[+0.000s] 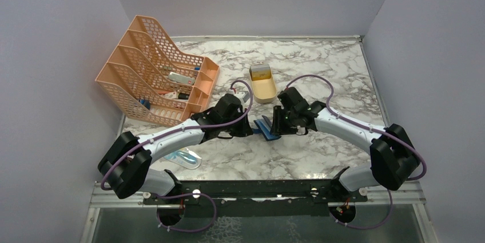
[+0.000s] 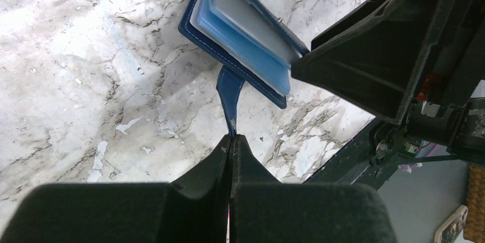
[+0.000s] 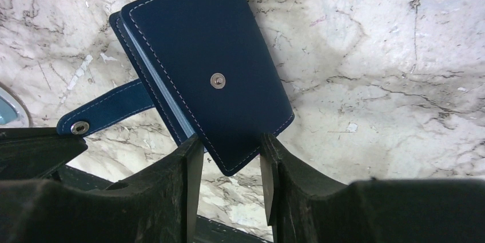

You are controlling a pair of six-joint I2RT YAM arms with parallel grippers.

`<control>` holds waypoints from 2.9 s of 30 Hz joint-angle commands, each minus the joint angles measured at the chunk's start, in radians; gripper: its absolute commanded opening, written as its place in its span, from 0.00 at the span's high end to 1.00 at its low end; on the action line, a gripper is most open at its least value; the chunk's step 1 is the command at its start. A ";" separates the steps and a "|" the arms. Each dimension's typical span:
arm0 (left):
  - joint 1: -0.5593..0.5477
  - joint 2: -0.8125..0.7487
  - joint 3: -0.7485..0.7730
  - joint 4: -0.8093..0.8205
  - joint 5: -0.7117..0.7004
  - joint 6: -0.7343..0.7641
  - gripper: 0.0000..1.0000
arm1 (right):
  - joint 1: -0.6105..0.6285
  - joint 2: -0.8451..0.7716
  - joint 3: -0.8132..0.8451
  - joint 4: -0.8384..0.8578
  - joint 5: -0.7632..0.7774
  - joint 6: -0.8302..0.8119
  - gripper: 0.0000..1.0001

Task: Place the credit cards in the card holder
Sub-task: Open the card holder at the center of the board.

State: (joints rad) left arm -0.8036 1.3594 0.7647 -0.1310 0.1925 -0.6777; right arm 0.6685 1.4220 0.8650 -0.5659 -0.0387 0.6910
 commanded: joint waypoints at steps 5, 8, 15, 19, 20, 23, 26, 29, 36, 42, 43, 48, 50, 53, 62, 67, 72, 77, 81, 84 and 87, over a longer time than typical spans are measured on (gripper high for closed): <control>0.004 -0.034 -0.015 -0.017 -0.033 0.024 1.00 | 0.001 -0.019 0.037 -0.034 0.120 -0.033 0.70; 0.005 -0.035 -0.020 -0.020 -0.036 0.024 1.00 | 0.001 -0.016 0.036 -0.035 0.143 -0.033 0.74; 0.014 -0.033 -0.013 -0.053 -0.050 0.042 1.00 | -0.002 -0.010 0.014 -0.041 0.210 -0.026 0.79; 0.026 -0.035 0.000 -0.090 -0.074 0.065 1.00 | -0.017 -0.014 -0.005 -0.040 0.232 -0.024 0.79; 0.029 -0.037 -0.001 -0.091 -0.074 0.067 1.00 | -0.019 -0.011 -0.008 -0.041 0.235 -0.024 0.78; 0.039 -0.032 0.002 -0.091 -0.069 0.069 1.00 | -0.023 -0.003 -0.023 -0.038 0.231 -0.019 0.77; 0.044 -0.020 0.006 -0.091 -0.067 0.073 1.00 | -0.026 -0.001 -0.044 -0.034 0.224 -0.004 0.77; 0.054 -0.012 0.011 -0.092 -0.072 0.074 1.00 | -0.024 -0.007 -0.074 -0.037 0.223 0.017 0.77; 0.070 0.017 0.033 -0.085 -0.055 0.075 1.00 | -0.024 -0.046 -0.050 -0.097 0.214 0.023 0.70; 0.071 0.021 0.040 -0.073 -0.043 0.073 1.00 | -0.025 -0.107 0.066 -0.170 0.180 0.014 0.67; 0.070 0.021 0.039 -0.072 -0.041 0.072 1.00 | -0.025 -0.111 0.081 -0.171 0.166 0.012 0.66; 0.070 0.023 0.035 -0.057 -0.025 0.065 1.00 | -0.024 -0.126 0.090 -0.049 0.025 -0.003 0.66; 0.070 0.022 0.033 -0.053 -0.020 0.063 1.00 | -0.024 -0.115 0.091 0.006 -0.040 0.001 0.66; 0.070 0.020 0.029 -0.049 -0.017 0.061 1.00 | -0.021 -0.079 0.109 0.042 -0.087 0.011 0.66; 0.070 -0.012 0.027 -0.031 0.021 0.032 1.00 | 0.047 0.013 0.139 0.038 -0.081 0.018 0.44; 0.070 -0.052 0.036 -0.003 0.055 0.008 1.00 | 0.054 0.019 0.126 0.068 -0.072 0.014 0.37; 0.070 -0.065 0.044 -0.002 0.054 0.003 1.00 | 0.057 0.062 0.129 0.072 -0.085 0.004 0.35; 0.070 -0.068 0.031 0.010 0.056 -0.007 1.00 | 0.061 0.096 0.126 0.093 -0.089 -0.002 0.39; 0.070 -0.071 0.023 0.017 0.062 -0.015 1.00 | 0.062 0.127 0.126 0.099 -0.083 -0.004 0.41; 0.070 -0.074 0.021 0.020 0.061 -0.016 1.00 | 0.062 0.144 0.122 0.109 -0.096 -0.004 0.38; 0.070 -0.074 0.020 0.019 0.061 -0.016 1.00 | 0.067 0.154 0.120 0.113 -0.095 -0.004 0.35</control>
State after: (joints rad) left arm -0.7368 1.3125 0.7742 -0.1425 0.2272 -0.6857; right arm 0.7250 1.5600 0.9737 -0.4938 -0.1146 0.7010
